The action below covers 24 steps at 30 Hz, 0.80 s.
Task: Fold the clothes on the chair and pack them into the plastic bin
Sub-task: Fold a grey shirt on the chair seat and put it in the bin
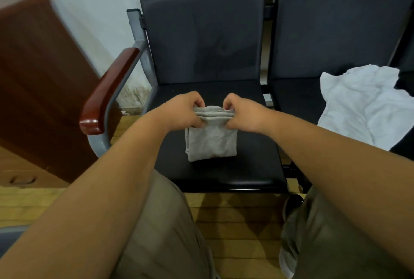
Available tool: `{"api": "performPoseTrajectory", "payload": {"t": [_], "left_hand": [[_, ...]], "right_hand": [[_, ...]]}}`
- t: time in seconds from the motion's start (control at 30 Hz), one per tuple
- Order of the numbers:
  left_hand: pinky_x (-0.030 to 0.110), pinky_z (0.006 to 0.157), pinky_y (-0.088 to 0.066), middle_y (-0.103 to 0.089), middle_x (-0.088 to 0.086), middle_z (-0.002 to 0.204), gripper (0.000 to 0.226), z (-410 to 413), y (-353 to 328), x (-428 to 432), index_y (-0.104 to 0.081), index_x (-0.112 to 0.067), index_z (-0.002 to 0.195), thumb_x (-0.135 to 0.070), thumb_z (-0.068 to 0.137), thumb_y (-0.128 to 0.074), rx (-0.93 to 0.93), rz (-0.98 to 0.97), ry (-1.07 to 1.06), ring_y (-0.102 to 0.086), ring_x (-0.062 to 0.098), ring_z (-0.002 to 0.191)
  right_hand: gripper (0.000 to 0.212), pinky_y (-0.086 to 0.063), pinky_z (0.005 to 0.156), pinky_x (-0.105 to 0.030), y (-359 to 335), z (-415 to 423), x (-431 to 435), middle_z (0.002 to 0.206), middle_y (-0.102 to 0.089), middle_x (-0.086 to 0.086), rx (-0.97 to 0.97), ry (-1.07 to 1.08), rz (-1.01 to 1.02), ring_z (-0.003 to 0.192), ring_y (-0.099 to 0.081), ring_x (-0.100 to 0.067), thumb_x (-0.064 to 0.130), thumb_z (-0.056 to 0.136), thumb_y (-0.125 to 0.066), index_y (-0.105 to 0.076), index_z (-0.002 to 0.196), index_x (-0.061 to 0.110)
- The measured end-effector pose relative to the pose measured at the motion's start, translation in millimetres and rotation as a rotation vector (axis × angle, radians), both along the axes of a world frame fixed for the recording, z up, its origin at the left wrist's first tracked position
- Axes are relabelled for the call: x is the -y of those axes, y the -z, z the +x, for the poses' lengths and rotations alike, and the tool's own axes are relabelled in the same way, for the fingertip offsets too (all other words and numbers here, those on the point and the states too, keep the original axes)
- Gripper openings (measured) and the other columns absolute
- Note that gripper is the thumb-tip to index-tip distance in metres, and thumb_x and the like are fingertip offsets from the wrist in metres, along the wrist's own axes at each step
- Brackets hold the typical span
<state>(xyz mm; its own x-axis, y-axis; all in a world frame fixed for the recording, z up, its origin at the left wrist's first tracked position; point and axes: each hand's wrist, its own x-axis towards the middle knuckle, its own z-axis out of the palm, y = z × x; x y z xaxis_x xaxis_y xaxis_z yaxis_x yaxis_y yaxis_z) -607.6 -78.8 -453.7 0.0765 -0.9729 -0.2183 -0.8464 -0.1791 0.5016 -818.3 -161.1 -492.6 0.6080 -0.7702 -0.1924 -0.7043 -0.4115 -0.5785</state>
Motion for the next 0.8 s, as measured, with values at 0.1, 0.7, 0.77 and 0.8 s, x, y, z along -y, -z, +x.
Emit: {"api": "performPoseTrajectory", "payload": {"t": [0.1, 0.7, 0.77, 0.8], "left_hand": [[0.029, 0.078, -0.058, -0.066, -0.012, 0.108, 0.046, 3.2, -21.8, -19.0, -0.063, -0.034, 0.118, -0.025, 0.080, -0.087, -0.036, -0.063, -0.012, -0.066, 0.009, 0.093], [0.045, 0.073, -0.058, -0.069, 0.005, 0.094, 0.021, 135.8, -31.1, -245.3, -0.067, -0.020, 0.099, -0.024, 0.084, -0.080, 0.023, -0.018, -0.474, -0.067, 0.024, 0.084], [0.040, 0.065, -0.052, -0.067, 0.005, 0.090, 0.021, 153.2, -12.6, -281.9, -0.066, -0.018, 0.096, -0.027, 0.085, -0.080, 0.006, 0.003, -0.557, -0.065, 0.024, 0.081], [0.038, 0.064, -0.049, -0.067, 0.005, 0.089, 0.021, 160.9, -2.3, -300.2, -0.065, -0.018, 0.094, -0.028, 0.086, -0.081, -0.016, 0.005, -0.600, -0.064, 0.024, 0.081]], "right_hand": [[0.053, -0.059, 0.081, -0.032, -23.9, 3.2, -6.5, 0.113, -0.062, 0.010, 0.034, -0.025, -0.080, 0.097, -0.064, -0.011, 0.027, 0.085, -0.082, -0.056, 0.130, 0.036], [0.019, -0.044, 0.070, -0.038, -54.5, 232.2, -161.6, 0.092, -0.058, -0.004, -0.136, -0.585, -0.312, 0.086, -0.059, -0.027, 0.016, 0.092, -0.066, -0.050, 0.099, 0.020], [0.015, -0.044, 0.070, -0.037, -38.0, 263.6, -192.1, 0.094, -0.059, -0.004, -0.158, -0.667, -0.297, 0.088, -0.059, -0.027, 0.013, 0.092, -0.061, -0.049, 0.097, 0.022], [0.013, -0.046, 0.073, -0.037, -29.3, 278.9, -207.3, 0.096, -0.059, -0.004, -0.188, -0.697, -0.295, 0.090, -0.060, -0.027, 0.013, 0.093, -0.060, -0.051, 0.098, 0.021]]}}
